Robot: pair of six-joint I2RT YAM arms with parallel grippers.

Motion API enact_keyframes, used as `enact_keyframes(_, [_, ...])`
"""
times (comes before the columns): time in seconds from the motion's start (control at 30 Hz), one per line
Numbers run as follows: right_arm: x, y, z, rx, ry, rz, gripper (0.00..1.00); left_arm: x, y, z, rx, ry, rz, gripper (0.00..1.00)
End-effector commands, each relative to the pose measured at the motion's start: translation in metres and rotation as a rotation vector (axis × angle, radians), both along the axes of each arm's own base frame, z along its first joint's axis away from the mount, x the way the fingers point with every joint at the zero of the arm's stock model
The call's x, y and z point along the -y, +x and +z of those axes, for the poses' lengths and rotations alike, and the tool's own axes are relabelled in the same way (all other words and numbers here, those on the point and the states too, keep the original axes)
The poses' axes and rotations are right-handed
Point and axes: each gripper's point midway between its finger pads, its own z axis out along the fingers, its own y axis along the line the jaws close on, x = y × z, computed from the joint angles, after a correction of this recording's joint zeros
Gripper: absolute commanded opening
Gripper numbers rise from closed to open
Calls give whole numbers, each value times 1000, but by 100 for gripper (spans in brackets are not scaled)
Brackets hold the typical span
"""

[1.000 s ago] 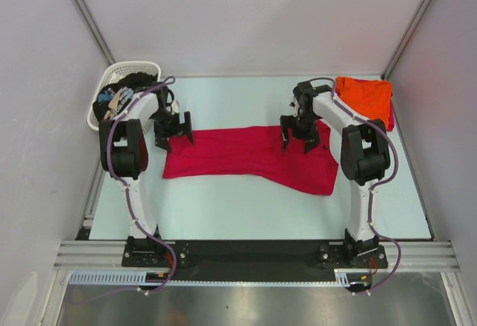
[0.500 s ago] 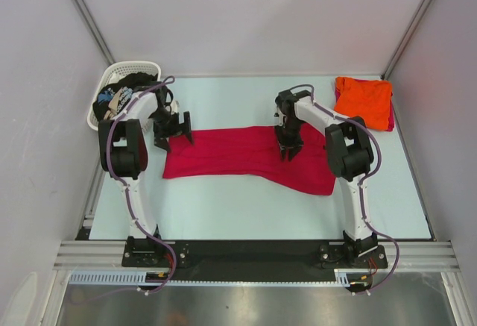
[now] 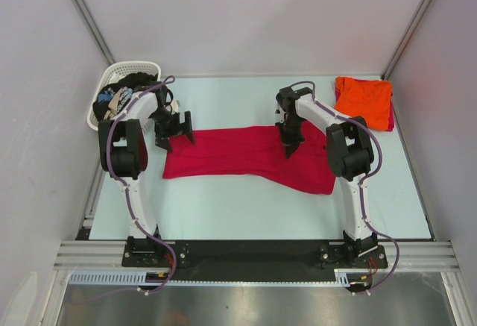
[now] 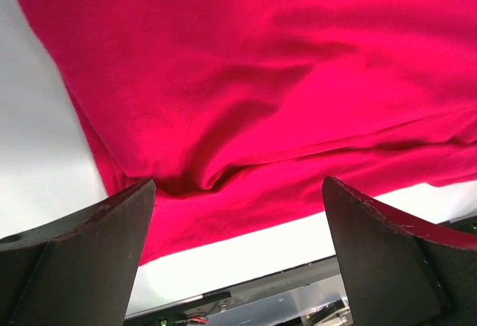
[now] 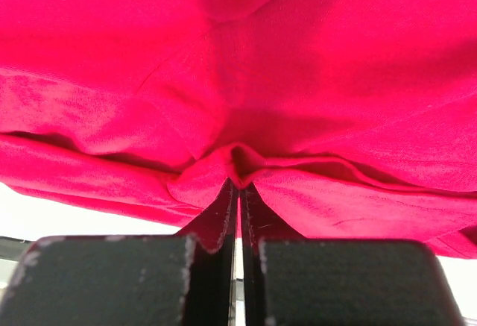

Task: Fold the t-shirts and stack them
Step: Fold the other side of the tshirt into a rectangle

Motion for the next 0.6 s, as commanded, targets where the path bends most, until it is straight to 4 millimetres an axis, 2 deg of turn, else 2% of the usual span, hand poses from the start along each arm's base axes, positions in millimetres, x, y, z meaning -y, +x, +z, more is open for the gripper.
enact_keyframes(0.0, [0,7,12,31,-12,7,0,18,3,15,41,-64,-59,100])
enact_keyframes(0.33, [3,14,43,88,-21,4,0,47,-9,11,15,-115,-129,100])
enact_keyframes(0.57, [7,21,50,121,-41,3,0,57,-13,6,3,-109,-161,100])
